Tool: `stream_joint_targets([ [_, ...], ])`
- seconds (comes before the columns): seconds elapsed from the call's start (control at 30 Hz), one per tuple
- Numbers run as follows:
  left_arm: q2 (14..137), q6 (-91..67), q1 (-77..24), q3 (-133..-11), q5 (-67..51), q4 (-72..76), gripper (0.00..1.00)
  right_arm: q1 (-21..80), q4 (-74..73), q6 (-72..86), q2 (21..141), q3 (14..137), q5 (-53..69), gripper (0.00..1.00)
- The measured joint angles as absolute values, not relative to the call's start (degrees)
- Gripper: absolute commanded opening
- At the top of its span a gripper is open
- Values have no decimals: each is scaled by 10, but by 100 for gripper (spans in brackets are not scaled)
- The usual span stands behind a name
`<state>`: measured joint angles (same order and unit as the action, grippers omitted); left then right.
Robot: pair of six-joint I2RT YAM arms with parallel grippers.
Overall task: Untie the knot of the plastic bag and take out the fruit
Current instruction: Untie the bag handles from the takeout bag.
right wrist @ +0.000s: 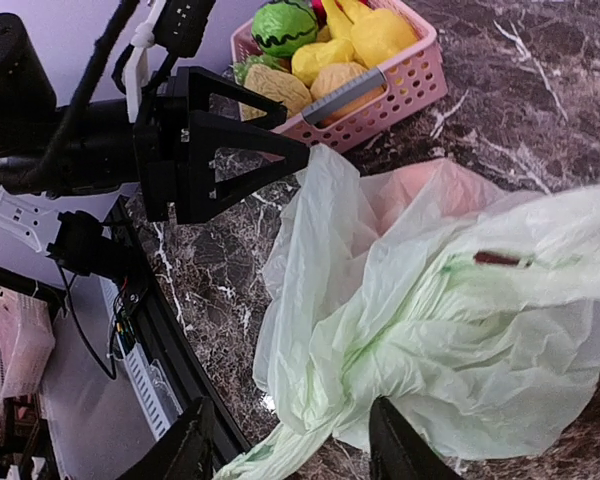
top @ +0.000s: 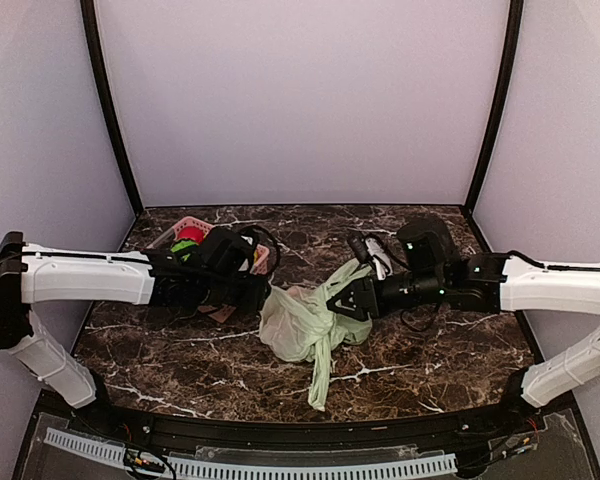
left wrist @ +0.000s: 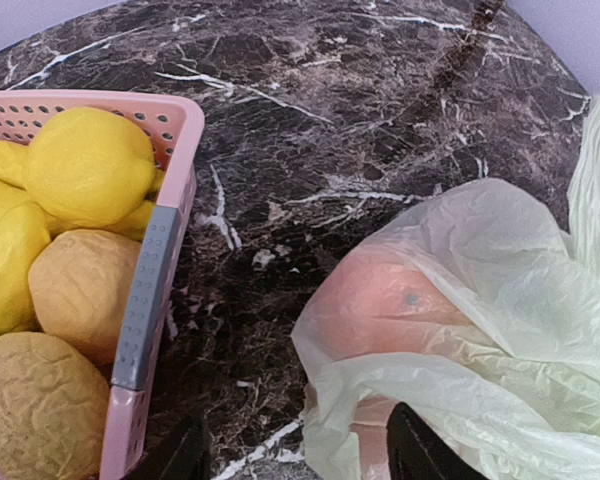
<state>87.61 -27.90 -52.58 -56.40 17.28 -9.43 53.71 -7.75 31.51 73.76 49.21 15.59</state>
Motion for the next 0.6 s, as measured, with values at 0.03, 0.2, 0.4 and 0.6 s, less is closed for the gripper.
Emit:
stream_joint_targets([
  [0.03, 861, -279, -526, -561, 180, -102, 73, 532, -80, 314, 723, 490, 153, 59],
  [0.2, 755, -274, -525, -538, 199, -138, 82, 478, -93, 306, 655, 456, 141, 71],
  [0.4, 708, -250, -568, -540, 178, -142, 84, 432, -107, 316, 635, 423, 128, 73],
  [0.6, 810, -238, -669, -627, 175, -163, 87, 426, -107, 337, 643, 415, 120, 76],
])
